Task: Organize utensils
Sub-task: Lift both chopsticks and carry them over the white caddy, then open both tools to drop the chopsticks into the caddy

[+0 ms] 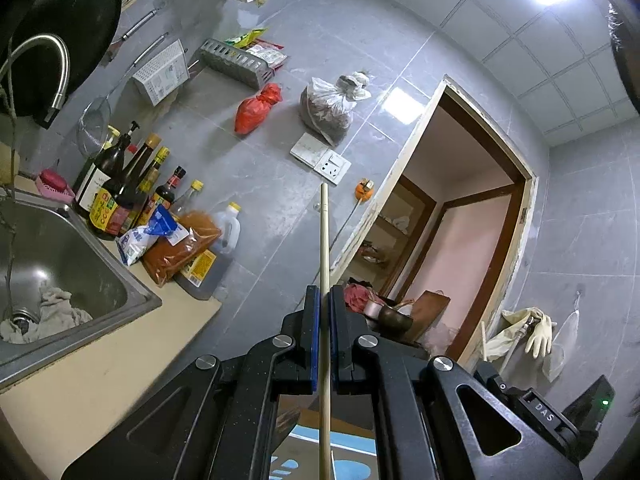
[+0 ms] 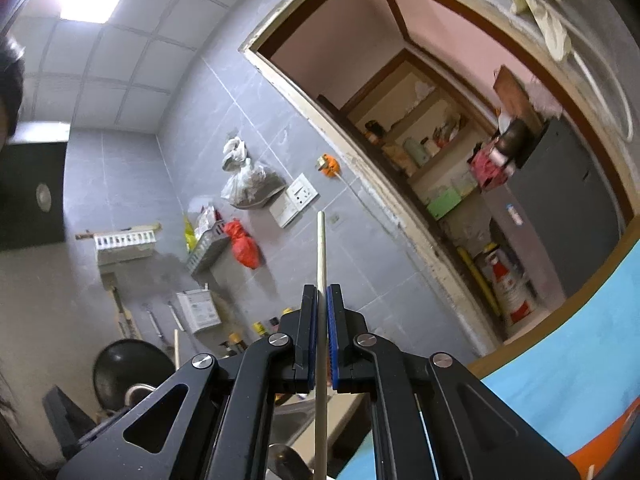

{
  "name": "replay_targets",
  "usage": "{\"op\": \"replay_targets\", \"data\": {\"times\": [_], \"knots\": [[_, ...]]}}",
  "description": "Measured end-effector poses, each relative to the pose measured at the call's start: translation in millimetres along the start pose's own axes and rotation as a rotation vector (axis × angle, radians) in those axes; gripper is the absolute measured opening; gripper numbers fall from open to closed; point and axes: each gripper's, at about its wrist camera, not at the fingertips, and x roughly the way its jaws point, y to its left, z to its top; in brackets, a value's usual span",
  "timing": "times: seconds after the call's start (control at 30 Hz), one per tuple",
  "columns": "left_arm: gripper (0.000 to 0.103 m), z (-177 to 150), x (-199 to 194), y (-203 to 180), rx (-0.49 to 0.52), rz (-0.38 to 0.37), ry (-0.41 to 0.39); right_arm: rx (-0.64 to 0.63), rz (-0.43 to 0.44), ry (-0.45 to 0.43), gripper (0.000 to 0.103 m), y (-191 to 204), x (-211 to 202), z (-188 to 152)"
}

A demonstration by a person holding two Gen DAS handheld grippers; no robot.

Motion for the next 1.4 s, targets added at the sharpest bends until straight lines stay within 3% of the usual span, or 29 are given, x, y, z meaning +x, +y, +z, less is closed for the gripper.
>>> {"op": "replay_targets", "data": {"times": [0.23, 0.63, 0.83, 1.1, 1.4], "knots": [[0.002, -0.2, 0.0, -0.5, -0.017, -0.020, -0.027, -0.099, -0.041, -0.034, 0.003, 7.8, -3.3, -4.3], [0.002, -18.3, -1.9, -8.3, 0.071, -0.014, -0.007, -0.143, -0.032, 0.042, 0.003, 7.4, -4.5, -13.4], [0.002, -23.6, -8.3, -22.7, 0.166, -0.030, 0.043, -0.213, -0.015, 0.122, 0.003, 15.2, -11.9, -15.8], [0.002, -20.9, -15.8, -29.4, 0.188, -0.031, 0.110, -0.283, 0.010, 0.226, 0.003, 26.4, -21.4, -17.5], [0.006, -25.9, -22.3, -35.3, 0.204, -0.031, 0.284, -0.271, -0.015, 0.304, 0.006, 28.1, -30.5, -15.5]]}}
